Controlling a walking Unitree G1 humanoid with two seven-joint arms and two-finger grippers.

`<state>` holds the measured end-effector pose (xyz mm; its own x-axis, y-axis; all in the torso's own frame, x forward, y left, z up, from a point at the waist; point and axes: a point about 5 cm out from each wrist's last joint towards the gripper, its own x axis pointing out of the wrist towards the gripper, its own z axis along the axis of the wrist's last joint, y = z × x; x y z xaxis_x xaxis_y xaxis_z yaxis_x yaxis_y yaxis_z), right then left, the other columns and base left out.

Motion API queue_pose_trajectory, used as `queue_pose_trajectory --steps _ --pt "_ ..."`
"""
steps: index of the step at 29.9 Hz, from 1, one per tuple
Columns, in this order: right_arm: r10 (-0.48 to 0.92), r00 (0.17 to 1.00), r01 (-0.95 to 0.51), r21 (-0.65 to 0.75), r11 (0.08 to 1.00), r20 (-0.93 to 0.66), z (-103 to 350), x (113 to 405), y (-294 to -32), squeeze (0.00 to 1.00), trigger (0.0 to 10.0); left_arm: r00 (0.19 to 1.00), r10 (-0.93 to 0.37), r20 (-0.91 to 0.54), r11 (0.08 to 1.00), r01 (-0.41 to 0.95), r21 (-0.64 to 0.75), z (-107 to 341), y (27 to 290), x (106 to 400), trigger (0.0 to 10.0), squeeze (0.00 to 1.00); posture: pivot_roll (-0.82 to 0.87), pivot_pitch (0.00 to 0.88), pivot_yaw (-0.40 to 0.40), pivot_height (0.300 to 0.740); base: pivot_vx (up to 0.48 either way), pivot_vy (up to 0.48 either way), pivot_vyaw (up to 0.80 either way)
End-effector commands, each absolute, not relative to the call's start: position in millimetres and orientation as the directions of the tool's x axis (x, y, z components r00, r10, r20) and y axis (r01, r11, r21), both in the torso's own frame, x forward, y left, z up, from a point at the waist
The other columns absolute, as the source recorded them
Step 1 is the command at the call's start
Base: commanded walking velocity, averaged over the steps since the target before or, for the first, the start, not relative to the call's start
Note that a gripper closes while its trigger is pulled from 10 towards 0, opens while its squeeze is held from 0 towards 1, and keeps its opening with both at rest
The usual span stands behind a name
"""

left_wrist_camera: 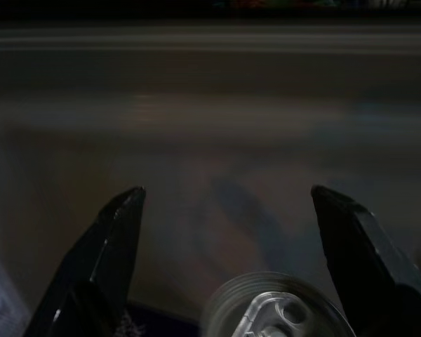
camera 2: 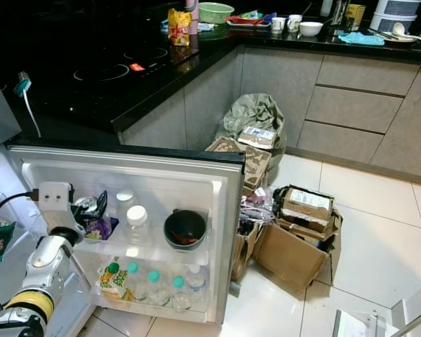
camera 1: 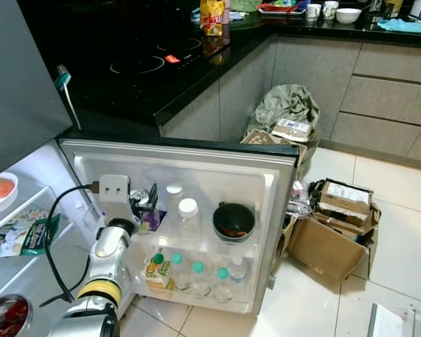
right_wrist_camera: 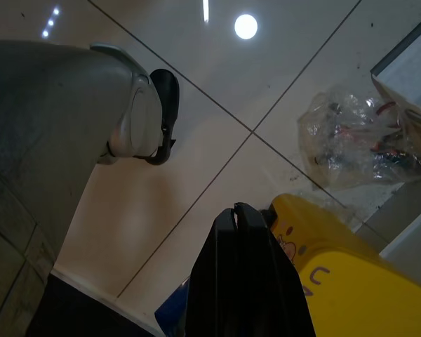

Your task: Restocking fridge

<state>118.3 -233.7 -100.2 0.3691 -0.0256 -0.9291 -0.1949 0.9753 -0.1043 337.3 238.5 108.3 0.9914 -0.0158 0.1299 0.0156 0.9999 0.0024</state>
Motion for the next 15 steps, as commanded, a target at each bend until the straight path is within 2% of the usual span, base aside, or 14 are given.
queue_pose_trajectory --steps 1,2,3,4,9,11,15 --pt "-0.027 0.373 -0.179 -0.100 0.979 -0.927 -100 119 -235 0.00 10.0 0.977 -0.006 0.215 1.000 0.007 -0.003 128 250 339 10.0 0.64 -0.14 0.000 0.015 0.740 0.000 0.000 0.00" --pt "-0.027 0.373 -0.179 -0.100 0.979 -0.927 -100 119 -235 0.00 10.0 0.977 -0.006 0.215 1.000 0.007 -0.003 128 250 339 10.0 0.64 -0.14 0.000 0.015 0.740 0.000 0.000 0.00" --pt "-0.026 0.374 -0.178 -0.099 0.979 -0.927 -99 120 -235 0.00 10.0 0.967 -0.014 0.256 1.000 0.020 -0.022 136 254 339 10.0 0.05 -0.13 0.000 0.014 0.740 0.000 0.000 0.00" --pt "-0.025 0.376 -0.178 -0.099 0.979 -0.926 -99 121 -234 0.00 10.0 0.958 -0.020 0.285 0.999 0.033 -0.042 142 259 337 10.0 0.00 -0.13 0.000 0.016 0.740 0.000 0.000 0.00" --pt "-0.024 0.378 -0.177 -0.097 0.979 -0.926 -99 122 -234 0.00 10.0 0.951 -0.022 0.310 0.997 0.045 -0.067 146 270 332 10.0 0.00 -0.13 0.000 0.014 0.740 0.000 0.000 0.00" --pt "-0.022 0.382 -0.177 -0.097 0.979 -0.924 -98 125 -234 0.00 10.0 0.943 -0.048 0.328 0.989 0.090 -0.115 141 287 315 10.0 0.00 -0.13 0.000 0.011 0.740 0.000 0.000 0.00" --pt "-0.023 0.383 -0.178 -0.098 0.979 -0.924 -98 126 -234 0.00 10.0 0.940 -0.062 0.335 0.983 0.115 -0.140 138 295 305 10.0 0.00 -0.12 0.000 0.010 0.740 0.000 0.000 0.00"
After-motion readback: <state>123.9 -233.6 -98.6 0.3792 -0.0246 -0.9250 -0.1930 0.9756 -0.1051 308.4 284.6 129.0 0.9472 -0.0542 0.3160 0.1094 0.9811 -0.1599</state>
